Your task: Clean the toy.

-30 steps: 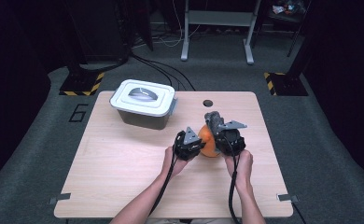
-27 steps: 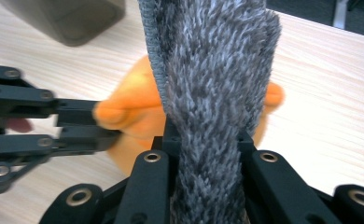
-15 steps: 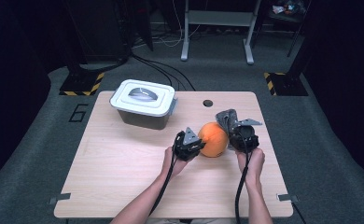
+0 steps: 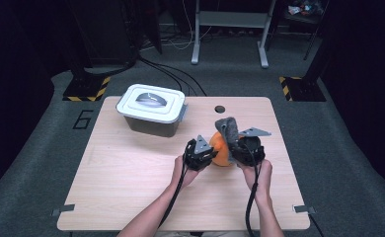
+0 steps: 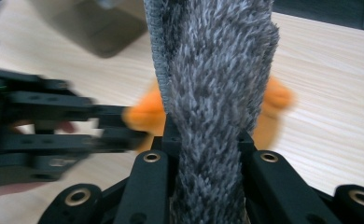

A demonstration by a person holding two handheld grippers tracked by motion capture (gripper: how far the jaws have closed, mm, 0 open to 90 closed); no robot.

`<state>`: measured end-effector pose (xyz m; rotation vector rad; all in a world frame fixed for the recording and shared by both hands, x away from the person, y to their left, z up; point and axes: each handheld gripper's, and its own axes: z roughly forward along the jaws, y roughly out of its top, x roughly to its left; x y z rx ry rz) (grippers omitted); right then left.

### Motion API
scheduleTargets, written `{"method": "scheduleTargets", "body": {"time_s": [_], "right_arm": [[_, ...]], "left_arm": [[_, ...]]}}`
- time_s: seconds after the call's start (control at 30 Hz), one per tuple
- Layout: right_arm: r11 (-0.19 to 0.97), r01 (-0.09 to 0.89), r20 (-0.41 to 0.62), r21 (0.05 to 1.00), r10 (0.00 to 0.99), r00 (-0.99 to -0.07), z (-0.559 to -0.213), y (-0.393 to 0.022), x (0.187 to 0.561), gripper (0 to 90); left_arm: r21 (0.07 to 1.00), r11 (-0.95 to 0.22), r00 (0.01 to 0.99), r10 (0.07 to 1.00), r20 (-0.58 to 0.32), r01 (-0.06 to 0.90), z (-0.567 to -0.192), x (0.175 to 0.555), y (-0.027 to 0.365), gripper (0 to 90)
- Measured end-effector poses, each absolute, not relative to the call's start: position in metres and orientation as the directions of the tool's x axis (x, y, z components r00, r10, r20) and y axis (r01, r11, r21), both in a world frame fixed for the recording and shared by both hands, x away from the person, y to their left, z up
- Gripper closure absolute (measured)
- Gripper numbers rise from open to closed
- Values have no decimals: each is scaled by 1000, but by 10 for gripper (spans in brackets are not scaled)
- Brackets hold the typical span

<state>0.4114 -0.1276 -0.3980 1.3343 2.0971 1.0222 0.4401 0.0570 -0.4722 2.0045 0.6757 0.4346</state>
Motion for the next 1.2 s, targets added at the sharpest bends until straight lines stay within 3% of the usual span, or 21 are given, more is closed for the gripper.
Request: {"method": "scheduleTargets", "body": {"time_s": [0.2,0.57,1.2], "right_arm": [[293,592,11,750,891,-454,-408,-107,418,749],[291,592,-13,752,904,-428,-407,-115,421,751],[178,642,-18,746,969,-248,-414,-165,440,750]], "left_arm": [[865,-410,783,621,34,288,-473,441,58,786],[869,-408,784,619,38,280,-473,440,55,790],[869,-411,788,615,42,275,-475,436,56,799]]}}
